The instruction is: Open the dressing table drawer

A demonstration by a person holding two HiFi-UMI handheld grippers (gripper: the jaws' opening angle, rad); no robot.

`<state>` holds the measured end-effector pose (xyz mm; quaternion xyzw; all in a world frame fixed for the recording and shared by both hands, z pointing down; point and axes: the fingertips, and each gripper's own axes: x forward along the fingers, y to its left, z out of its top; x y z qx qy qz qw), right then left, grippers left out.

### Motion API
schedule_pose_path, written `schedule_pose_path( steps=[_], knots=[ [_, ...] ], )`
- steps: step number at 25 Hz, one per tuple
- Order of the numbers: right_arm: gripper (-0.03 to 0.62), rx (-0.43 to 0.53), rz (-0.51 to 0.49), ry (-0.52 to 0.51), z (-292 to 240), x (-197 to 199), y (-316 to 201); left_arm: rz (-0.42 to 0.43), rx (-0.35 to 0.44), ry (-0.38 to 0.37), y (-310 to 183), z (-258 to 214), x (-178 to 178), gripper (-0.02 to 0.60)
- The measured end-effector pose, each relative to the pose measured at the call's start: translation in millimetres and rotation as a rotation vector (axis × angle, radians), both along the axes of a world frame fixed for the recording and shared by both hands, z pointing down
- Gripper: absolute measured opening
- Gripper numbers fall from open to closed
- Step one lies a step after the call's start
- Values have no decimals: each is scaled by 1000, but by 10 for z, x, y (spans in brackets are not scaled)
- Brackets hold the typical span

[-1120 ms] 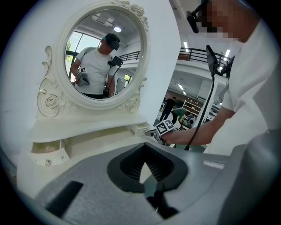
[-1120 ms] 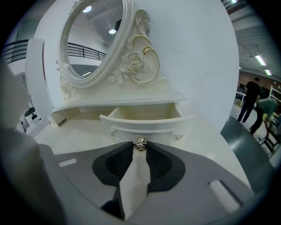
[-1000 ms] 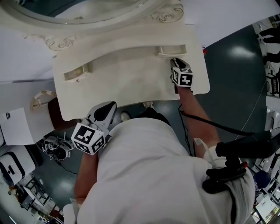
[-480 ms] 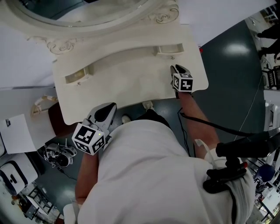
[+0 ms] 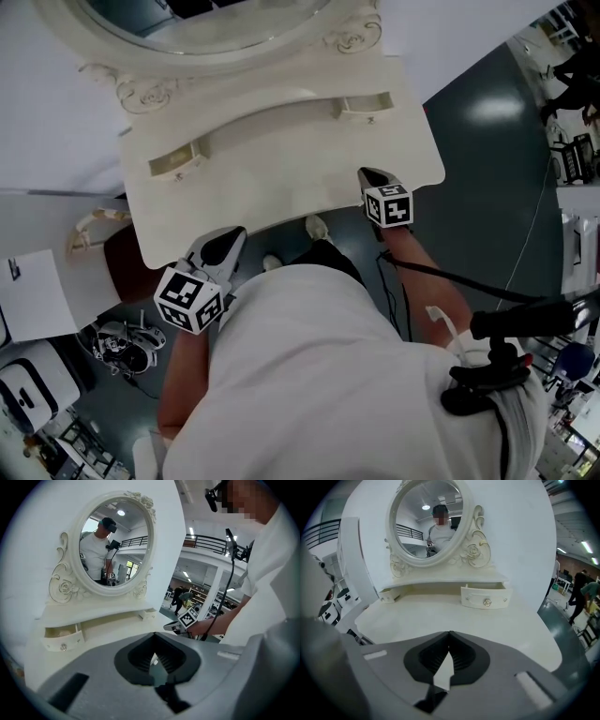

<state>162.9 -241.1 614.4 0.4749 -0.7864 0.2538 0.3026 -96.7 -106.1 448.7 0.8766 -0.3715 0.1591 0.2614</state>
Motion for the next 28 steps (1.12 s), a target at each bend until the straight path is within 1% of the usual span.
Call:
schedule_pose_path(
  steps=[8, 15, 21, 28],
  knots=[
    [0, 7, -57, -31, -219, -499, 601, 12, 16, 6, 385, 32, -298, 2],
    [0, 37, -120, -43, -396, -883, 1034, 10, 23, 14, 677, 77, -504, 2],
    [0, 58, -165, -44, -501, -1097, 1308, 8, 25, 26, 867, 111, -594, 2],
    [0, 73, -190, -53, -562, -1267, 1510, 19, 22, 31, 1001, 168, -645, 2]
  ],
)
